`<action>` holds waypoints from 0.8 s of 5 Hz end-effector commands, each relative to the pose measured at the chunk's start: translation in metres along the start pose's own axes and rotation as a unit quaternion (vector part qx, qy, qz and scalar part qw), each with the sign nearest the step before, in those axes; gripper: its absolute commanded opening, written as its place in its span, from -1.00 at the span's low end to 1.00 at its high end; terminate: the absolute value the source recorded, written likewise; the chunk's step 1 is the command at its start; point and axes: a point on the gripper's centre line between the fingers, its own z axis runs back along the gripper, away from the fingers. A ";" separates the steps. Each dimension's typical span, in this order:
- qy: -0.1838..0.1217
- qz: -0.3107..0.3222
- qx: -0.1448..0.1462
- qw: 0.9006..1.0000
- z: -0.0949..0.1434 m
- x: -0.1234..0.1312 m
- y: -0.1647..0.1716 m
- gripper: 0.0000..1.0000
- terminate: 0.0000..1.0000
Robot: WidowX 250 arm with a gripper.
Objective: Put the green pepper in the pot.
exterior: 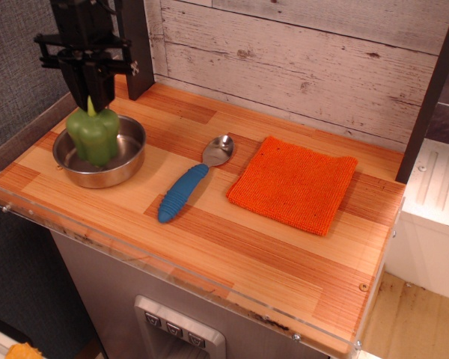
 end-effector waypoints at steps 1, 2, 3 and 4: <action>-0.017 -0.010 0.003 1.000 0.012 0.011 -0.005 1.00 -1.00; -0.051 -0.023 0.010 0.998 0.040 0.012 -0.011 1.00 -1.00; -0.104 -0.040 0.003 0.994 0.082 0.002 -0.030 1.00 -1.00; -0.113 -0.059 -0.006 0.992 0.096 -0.004 -0.047 1.00 -1.00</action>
